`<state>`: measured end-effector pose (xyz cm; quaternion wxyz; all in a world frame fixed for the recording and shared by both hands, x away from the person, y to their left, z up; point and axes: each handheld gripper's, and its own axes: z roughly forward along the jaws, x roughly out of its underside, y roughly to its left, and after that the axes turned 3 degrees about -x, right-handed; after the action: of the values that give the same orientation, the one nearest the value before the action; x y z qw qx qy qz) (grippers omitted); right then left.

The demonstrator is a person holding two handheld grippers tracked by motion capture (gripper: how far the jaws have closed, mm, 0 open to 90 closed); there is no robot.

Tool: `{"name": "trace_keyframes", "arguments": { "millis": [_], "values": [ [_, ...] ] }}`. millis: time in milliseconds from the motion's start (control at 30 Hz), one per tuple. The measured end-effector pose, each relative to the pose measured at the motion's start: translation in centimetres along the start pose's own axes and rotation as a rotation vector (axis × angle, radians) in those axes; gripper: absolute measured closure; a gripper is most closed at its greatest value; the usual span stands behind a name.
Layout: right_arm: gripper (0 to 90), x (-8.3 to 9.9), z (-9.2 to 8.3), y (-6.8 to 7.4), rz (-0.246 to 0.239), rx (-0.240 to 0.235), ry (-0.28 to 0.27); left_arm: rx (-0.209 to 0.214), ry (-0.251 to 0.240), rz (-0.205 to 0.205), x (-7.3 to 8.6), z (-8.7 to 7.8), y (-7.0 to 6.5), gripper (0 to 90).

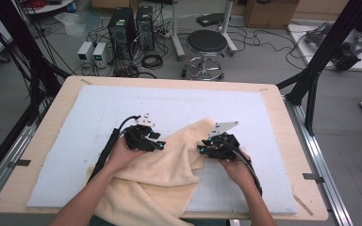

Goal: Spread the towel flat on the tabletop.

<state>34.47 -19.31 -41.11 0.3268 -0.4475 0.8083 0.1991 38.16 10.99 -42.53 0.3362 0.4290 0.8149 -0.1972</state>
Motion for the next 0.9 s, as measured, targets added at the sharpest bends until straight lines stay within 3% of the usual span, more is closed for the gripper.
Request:
{"name": "trace_keyframes", "arguments": {
  "millis": [67, 100, 133, 167, 200, 300, 433, 467, 567, 600, 633, 733, 800, 900],
  "values": [
    [80.9, 0.2, 0.2, 0.0, -0.007, -0.024, 0.018, -0.002, 0.045, -0.011, 0.3, 0.8, 0.0, 54.6],
    [81.6, 0.1, 0.2, 0.1, -0.009, -0.031, 0.019, 0.001, 0.035, -0.028, 0.4, 0.8, 0.1, 57.2],
    [81.8, 0.0, 0.2, 0.1, -0.021, -0.037, 0.011, 0.037, 0.028, -0.045, 0.4, 0.7, 0.3, 65.7],
    [81.9, 0.0, 0.1, 0.2, -0.021, -0.042, 0.009, 0.036, 0.030, -0.053, 0.4, 0.6, 0.3, 76.6],
    [82.1, -0.1, 0.0, 0.2, -0.024, -0.046, 0.001, 0.039, 0.034, -0.045, 0.4, 0.4, 0.2, 81.7],
    [83.1, -0.2, -0.1, -0.2, -0.018, -0.057, -0.015, 0.007, 0.035, -0.058, 0.2, -0.7, 0.5, 85.2],
    [83.6, -2.2, -0.6, -1.4, -0.028, -0.037, -0.029, -0.086, -0.106, -0.149, -0.3, -4.5, 2.3, 85.7],
    [83.8, -4.3, -1.2, -2.2, -0.039, -0.017, -0.061, -0.108, -0.143, -0.178, -0.4, -5.7, 2.8, 85.7],
    [83.8, -8.0, -2.3, -3.1, -0.075, -0.005, -0.106, -0.159, -0.244, -0.235, -1.0, -9.2, 3.9, 85.7],
    [83.8, -8.0, -2.3, -3.1, -0.075, -0.005, -0.106, -0.168, -0.280, -0.250, -1.3, -10.3, 4.1, 85.7],
    [83.8, -9.3, -2.7, -3.2, -0.102, 0.004, -0.120, -0.178, -0.306, -0.259, -1.7, -11.4, 4.2, 85.7],
    [83.8, -12.4, -4.1, -2.6, -0.163, 0.007, -0.155, -0.213, -0.347, -0.226, -2.4, -14.7, 3.8, 85.6],
    [83.7, -13.4, -5.0, -1.9, -0.203, -0.004, -0.185, -0.218, -0.380, -0.194, -2.2, -16.8, 2.8, 85.6],
    [83.7, -13.2, -5.6, -0.1, -0.240, -0.050, -0.201, -0.226, -0.341, -0.135, -0.7, -18.5, 0.3, 85.5]
  ]
}}
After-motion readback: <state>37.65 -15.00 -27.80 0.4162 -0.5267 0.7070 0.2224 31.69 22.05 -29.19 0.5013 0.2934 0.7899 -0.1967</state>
